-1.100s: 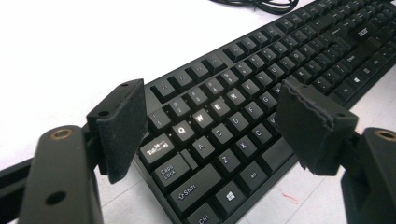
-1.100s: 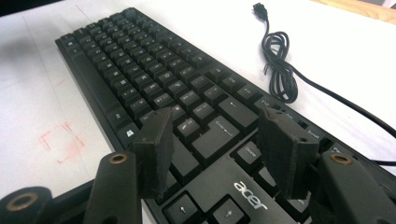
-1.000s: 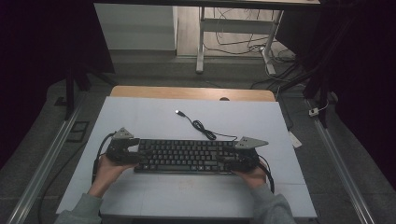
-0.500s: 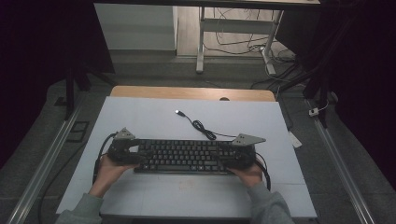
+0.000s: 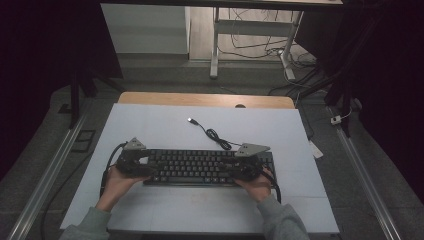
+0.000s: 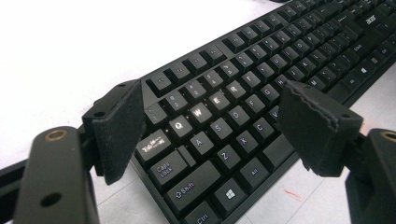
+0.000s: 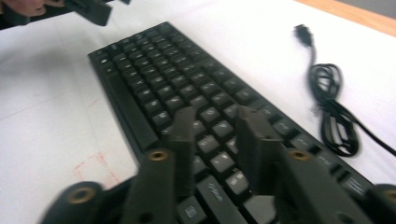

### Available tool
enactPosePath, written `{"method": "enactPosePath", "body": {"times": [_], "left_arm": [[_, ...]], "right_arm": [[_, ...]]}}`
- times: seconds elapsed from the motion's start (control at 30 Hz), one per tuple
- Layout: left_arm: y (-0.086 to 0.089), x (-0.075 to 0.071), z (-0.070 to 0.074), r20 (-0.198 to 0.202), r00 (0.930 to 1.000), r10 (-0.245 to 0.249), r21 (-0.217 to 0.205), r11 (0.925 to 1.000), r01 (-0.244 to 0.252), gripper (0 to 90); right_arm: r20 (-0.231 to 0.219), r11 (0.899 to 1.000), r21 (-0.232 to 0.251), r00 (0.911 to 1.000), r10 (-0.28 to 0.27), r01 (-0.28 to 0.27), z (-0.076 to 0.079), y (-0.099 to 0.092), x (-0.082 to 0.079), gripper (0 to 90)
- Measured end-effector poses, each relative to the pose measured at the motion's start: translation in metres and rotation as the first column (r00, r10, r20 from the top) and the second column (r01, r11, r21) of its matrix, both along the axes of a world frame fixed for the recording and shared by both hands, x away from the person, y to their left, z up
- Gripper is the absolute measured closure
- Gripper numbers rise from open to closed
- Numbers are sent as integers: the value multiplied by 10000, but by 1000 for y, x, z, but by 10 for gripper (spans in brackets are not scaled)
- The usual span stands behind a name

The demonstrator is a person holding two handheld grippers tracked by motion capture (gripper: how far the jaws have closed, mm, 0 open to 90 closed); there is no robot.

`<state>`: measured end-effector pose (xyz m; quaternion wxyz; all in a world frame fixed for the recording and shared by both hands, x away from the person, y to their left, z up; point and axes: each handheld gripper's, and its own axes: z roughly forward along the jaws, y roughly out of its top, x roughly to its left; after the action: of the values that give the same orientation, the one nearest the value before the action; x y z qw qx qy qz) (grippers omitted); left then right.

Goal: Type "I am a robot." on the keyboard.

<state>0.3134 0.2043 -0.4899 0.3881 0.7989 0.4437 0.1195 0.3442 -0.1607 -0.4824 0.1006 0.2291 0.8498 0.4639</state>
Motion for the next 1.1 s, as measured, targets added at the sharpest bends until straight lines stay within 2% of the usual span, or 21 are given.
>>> {"method": "enactPosePath", "body": {"times": [0.2,0.8,1.1], "left_arm": [[0,0,-1,-33,10000,-19,31,10000,19,235],[0,-1,0,1,10000,17,34,10000,-17,231],[0,-1,-1,-36,10000,41,67,10000,-40,225]], "right_arm": [[-204,9978,-336,9982,562,-569,-3,15,0,895],[-556,9887,-957,9923,1103,-1152,-20,60,5,898],[-617,9839,-1213,9903,1247,-1315,-27,71,6,898]]}}
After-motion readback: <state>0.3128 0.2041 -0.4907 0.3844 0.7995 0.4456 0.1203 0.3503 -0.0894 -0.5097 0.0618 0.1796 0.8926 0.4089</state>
